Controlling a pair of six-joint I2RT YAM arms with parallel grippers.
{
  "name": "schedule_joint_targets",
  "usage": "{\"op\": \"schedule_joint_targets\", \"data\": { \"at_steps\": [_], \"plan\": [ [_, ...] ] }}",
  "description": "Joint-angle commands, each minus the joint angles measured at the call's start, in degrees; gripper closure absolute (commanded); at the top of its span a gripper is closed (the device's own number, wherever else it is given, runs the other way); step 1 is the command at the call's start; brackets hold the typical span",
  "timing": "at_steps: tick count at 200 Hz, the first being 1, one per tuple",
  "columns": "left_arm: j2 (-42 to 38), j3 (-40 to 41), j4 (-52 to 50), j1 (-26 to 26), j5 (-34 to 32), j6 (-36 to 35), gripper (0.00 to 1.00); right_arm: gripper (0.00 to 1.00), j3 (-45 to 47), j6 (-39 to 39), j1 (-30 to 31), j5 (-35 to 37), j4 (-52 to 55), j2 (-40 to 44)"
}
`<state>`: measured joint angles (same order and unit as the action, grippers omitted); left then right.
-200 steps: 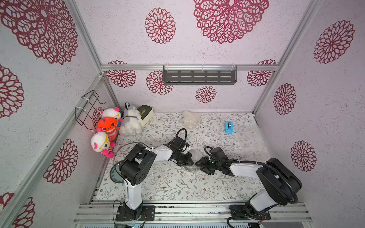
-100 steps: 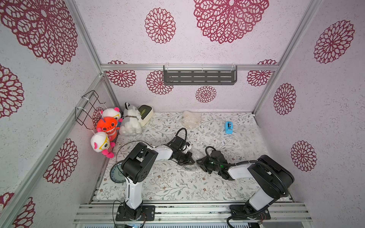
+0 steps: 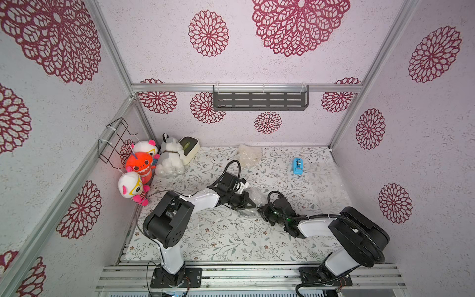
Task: Wrap dinner plates in bubble wrap
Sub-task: Pick up the bubble wrap from the center of the board, then place the bubble wrap at the center of the board.
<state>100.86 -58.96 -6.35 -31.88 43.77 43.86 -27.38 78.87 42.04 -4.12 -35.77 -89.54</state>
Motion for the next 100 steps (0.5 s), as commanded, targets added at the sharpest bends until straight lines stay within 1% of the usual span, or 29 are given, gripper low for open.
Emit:
{"op": "schedule_joint_targets", "data": {
  "at_steps": [1,8,21,30,43,56,68,79,90,100],
  "plan": [
    [-8.0,-0.6,-2.6,4.2,-1.5,-0.1,0.91,1.00,-5.1,-8.5,-0.1,1.6,-0.3,2.0],
    [-10.8,-1.1,-6.6,5.7,-4.6,-1.4,0.86,1.00,-7.2,-11.4,0.0,1.0,0.8,1.7],
    [-16.6,-0.9,-12.6,9.1,-13.6,-2.9,0.75,1.00,-11.4,-16.4,-0.2,0.0,0.9,0.2],
    [-20.6,0.2,-15.5,11.8,-19.3,-3.4,0.71,1.00,-14.4,-19.1,-0.6,-0.7,1.3,-1.4],
    [-26.2,2.3,-18.2,15.9,-26.9,-3.9,0.62,1.00,-20.1,-20.3,-2.2,-2.3,1.7,-4.8],
    [-31.0,4.2,-20.6,19.9,-33.1,-4.0,0.55,1.00,-26.3,-19.9,-4.1,-3.5,2.9,-8.7],
    [-34.7,5.4,-21.9,23.1,-37.1,-4.5,0.46,1.00,-34.2,-20.6,-5.7,-4.4,8.6,-13.0],
    [-37.3,5.8,-23.4,25.3,-40.6,-5.2,0.40,1.00,-41.3,-22.9,-6.6,-4.9,12.7,-17.0],
    [-39.1,6.3,-24.2,26.9,-43.4,-5.9,0.35,1.00,-47.9,-25.0,-6.8,-5.0,15.5,-21.0],
    [-40.1,6.8,-24.5,28.1,-45.2,-6.4,0.30,1.00,-52.8,-25.6,-7.3,-6.7,16.0,-25.0]
  ]
}}
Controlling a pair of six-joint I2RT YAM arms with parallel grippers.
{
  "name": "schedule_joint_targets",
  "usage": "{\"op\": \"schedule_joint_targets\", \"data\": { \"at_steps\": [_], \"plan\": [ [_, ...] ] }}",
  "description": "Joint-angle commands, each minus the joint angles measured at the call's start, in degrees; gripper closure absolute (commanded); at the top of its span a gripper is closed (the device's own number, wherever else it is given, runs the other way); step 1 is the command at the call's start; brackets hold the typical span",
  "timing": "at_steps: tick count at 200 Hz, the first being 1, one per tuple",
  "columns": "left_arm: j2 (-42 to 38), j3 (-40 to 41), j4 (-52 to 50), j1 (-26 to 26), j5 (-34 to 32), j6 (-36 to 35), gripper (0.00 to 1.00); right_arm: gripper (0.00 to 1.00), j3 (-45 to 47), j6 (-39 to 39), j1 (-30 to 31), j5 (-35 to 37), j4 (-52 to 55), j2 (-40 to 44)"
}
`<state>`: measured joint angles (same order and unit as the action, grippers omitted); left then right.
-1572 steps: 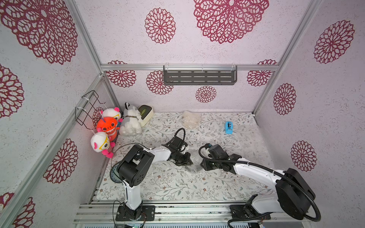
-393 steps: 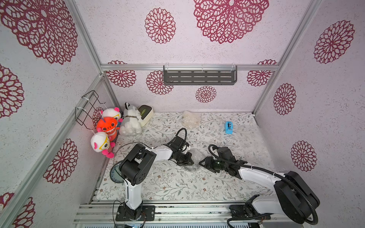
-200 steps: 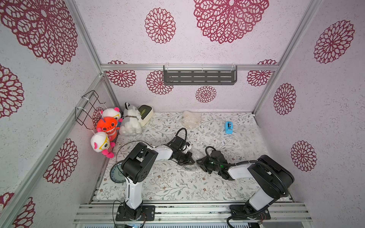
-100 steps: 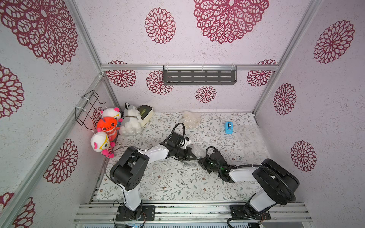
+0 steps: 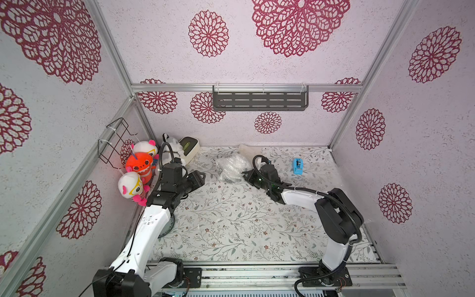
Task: Wrap dinner plates in bubble wrap
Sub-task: Place the bubble wrap at the center of the board.
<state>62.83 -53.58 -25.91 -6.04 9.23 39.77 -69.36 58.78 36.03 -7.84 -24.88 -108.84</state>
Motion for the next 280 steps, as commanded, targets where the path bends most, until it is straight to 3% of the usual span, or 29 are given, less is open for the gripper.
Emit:
{"op": "schedule_joint_targets", "data": {
  "at_steps": [1,42,61,73,91,122,140,160,169,186,203,226,255,268,280],
  "plan": [
    [-2.1,1.4,-4.9,2.3,-10.7,-2.3,0.30,1.00,-11.4,-5.5,-1.3,-3.3,5.0,-6.1],
    [-0.4,2.5,-2.2,5.6,-10.0,-2.1,0.17,1.00,-35.3,-1.9,-0.8,-7.0,8.4,-24.8],
    [3.7,1.7,-0.3,6.0,-8.2,-2.1,0.10,1.00,-45.1,1.0,-0.2,-2.3,13.5,-32.4],
    [7.5,0.5,-0.1,6.0,-7.3,-1.9,0.00,1.00,-48.1,4.4,0.2,2.0,13.6,-36.1],
    [12.1,-1.1,0.1,6.0,-5.7,-1.0,0.02,1.00,-52.7,6.5,0.6,7.5,14.2,-40.7],
    [15.5,-2.1,1.0,5.9,-5.5,0.1,0.02,0.68,-56.1,3.2,0.8,9.9,17.6,-40.8],
    [15.2,-1.5,0.6,5.8,-7.2,0.1,0.02,0.47,-48.5,-3.8,1.1,12.5,18.1,-32.6],
    [14.7,-0.4,0.5,6.0,-9.0,-0.2,0.02,0.24,-32.5,-9.2,1.0,13.4,15.5,-19.5],
    [14.9,-0.3,0.3,6.2,-9.2,-0.3,0.02,0.02,-24.9,-11.2,0.4,13.9,14.9,-12.6],
    [15.8,-1.0,-1.1,6.8,-9.3,-0.6,0.02,0.01,-9.5,-15.6,-1.7,14.2,16.7,1.4],
    [15.5,-0.5,-1.0,7.9,-9.7,2.0,0.02,0.01,3.1,-21.8,-7.5,16.3,26.5,15.2],
    [13.7,1.9,1.5,8.7,-9.9,2.5,0.02,0.01,14.7,-30.3,-25.1,15.8,43.4,28.5],
    [9.5,6.6,7.7,8.9,-8.0,2.4,0.02,0.01,21.7,-37.3,-49.5,10.4,49.2,31.4],
    [7.8,8.6,10.7,8.9,-6.2,2.7,0.02,0.01,22.4,-38.5,-54.8,9.1,49.0,28.8],
    [7.2,9.3,11.9,8.9,-4.0,3.3,0.02,0.01,22.4,-39.9,-56.2,8.8,49.5,25.8]
  ]
}}
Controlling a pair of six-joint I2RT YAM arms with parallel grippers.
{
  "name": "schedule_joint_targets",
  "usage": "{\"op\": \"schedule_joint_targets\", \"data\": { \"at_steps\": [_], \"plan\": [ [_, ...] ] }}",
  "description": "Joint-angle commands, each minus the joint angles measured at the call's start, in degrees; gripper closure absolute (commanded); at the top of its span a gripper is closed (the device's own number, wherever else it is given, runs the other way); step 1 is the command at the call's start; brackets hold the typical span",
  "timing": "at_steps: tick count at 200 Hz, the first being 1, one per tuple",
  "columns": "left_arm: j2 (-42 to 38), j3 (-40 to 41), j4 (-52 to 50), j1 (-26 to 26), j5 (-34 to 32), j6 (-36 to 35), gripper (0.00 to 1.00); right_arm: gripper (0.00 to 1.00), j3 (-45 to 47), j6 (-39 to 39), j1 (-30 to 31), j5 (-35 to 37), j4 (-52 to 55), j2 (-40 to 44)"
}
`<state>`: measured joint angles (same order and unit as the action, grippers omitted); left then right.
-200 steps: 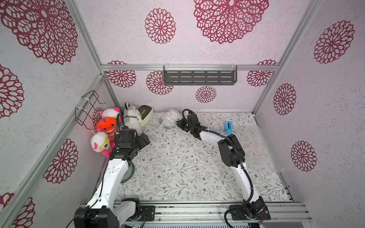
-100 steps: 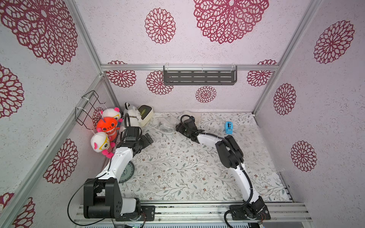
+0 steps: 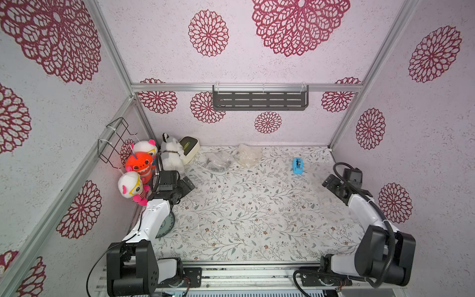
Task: Wrap dinner plates in bubble wrap
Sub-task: Place the bubble wrap at the center of the board, then move the bubble wrap to the center of the board.
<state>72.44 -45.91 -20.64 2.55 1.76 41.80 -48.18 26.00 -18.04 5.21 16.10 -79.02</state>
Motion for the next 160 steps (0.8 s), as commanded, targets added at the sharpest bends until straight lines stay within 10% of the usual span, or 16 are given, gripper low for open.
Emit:
{"op": "schedule_joint_targets", "data": {
  "at_steps": [1,48,108,137,160],
  "plan": [
    [-2.4,1.7,6.6,0.2,3.5,1.3,0.02,0.01,1.2,-7.3,-2.1,-4.4,8.5,-4.2],
    [-0.7,0.6,5.1,-3.9,5.8,0.7,0.02,0.01,8.7,-1.4,4.9,-15.7,9.7,-2.5],
    [7.0,-5.2,5.2,-16.4,5.3,1.2,0.02,0.01,8.7,42.7,49.8,-4.0,-19.3,-1.1],
    [9.9,-8.1,3.5,-20.7,4.6,1.9,0.02,0.01,-11.9,35.3,56.5,-6.3,-14.0,-11.5],
    [11.6,-9.5,1.0,-24.8,4.6,0.7,0.02,0.01,-11.0,23.8,50.7,3.4,-2.7,-4.3]
  ]
}}
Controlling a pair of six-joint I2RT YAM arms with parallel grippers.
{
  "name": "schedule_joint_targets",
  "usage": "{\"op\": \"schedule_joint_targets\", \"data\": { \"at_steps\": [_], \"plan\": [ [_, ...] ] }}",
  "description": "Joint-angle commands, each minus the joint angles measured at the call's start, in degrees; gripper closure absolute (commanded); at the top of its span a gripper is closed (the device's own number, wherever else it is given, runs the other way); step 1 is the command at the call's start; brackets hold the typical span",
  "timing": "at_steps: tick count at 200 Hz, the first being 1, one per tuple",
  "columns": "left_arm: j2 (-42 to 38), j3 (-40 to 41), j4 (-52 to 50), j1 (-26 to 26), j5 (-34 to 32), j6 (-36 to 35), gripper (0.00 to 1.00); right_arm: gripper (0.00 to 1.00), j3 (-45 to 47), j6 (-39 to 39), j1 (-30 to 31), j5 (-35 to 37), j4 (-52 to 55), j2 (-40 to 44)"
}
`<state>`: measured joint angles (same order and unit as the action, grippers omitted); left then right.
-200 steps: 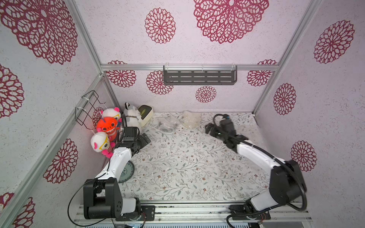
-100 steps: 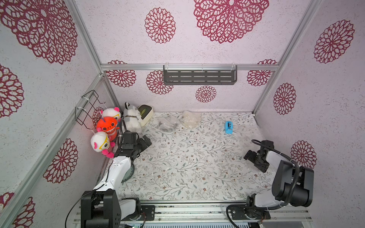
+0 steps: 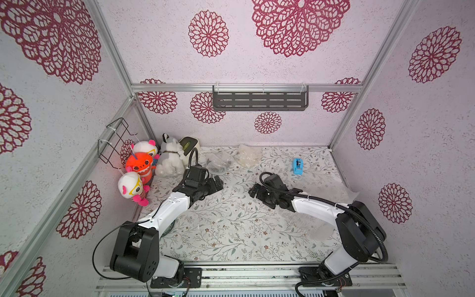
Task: Wrap dinner plates in bubble wrap
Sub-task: Move the bubble wrap to the center of the board.
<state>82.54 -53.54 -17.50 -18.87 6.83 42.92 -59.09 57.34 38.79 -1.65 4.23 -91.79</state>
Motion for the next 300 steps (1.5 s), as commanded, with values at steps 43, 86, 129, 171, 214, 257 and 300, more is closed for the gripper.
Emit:
{"op": "schedule_joint_targets", "data": {
  "at_steps": [43,86,129,171,214,257,300],
  "plan": [
    [4.3,-1.5,-2.6,-7.1,-1.7,1.7,0.02,0.01,13.7,-20.7,-30.0,8.5,20.7,15.6],
    [-0.6,1.4,-5.6,-5.9,-9.8,1.9,0.02,0.01,21.3,-21.7,-30.0,2.6,26.3,15.7],
    [-9.6,6.8,-14.3,6.3,-15.6,2.0,0.02,0.02,27.3,-3.1,-14.8,-6.6,12.2,14.4],
    [-16.5,9.7,-19.3,16.7,-20.4,1.6,0.02,0.01,5.6,15.1,4.4,4.4,-8.1,-4.6],
    [-17.6,7.7,-19.2,19.9,-17.2,1.2,0.02,0.01,-25.0,10.9,9.6,2.9,-8.5,-21.3],
    [-22.0,12.0,-21.5,26.0,-19.6,3.7,0.02,0.01,-5.5,-2.7,7.2,14.9,-7.4,-6.6],
    [-21.4,11.5,-29.1,35.9,-28.1,9.9,0.02,0.01,-3.4,-17.0,-0.6,14.2,4.5,-6.2]
  ]
}}
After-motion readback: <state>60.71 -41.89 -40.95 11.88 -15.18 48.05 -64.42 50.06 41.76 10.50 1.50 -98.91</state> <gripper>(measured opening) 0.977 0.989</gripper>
